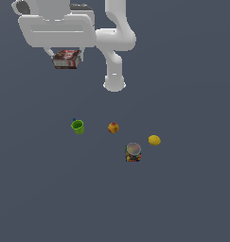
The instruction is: Pick up a designated object from a clutter of objects.
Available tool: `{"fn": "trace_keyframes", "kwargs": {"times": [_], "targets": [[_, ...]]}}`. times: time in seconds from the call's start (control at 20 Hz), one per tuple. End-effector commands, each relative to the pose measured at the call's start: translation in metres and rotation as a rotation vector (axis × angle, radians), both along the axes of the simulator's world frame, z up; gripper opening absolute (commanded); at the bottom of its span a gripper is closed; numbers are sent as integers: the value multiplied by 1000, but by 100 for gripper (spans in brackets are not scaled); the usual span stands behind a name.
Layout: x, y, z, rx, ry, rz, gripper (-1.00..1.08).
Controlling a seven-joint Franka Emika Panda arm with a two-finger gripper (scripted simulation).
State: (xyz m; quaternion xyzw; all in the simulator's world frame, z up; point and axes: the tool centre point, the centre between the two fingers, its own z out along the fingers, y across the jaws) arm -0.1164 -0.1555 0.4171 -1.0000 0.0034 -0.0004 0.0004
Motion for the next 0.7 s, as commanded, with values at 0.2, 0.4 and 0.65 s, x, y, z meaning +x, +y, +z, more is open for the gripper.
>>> {"fn": "trace_keyframes", "kwargs": {"times": [0.2, 0.4, 0.65], "targets": [[2, -17, 23, 0, 1, 1, -100], [3, -21, 29, -1, 1, 1, -100], [4, -20, 29, -1, 1, 1, -100]]}}
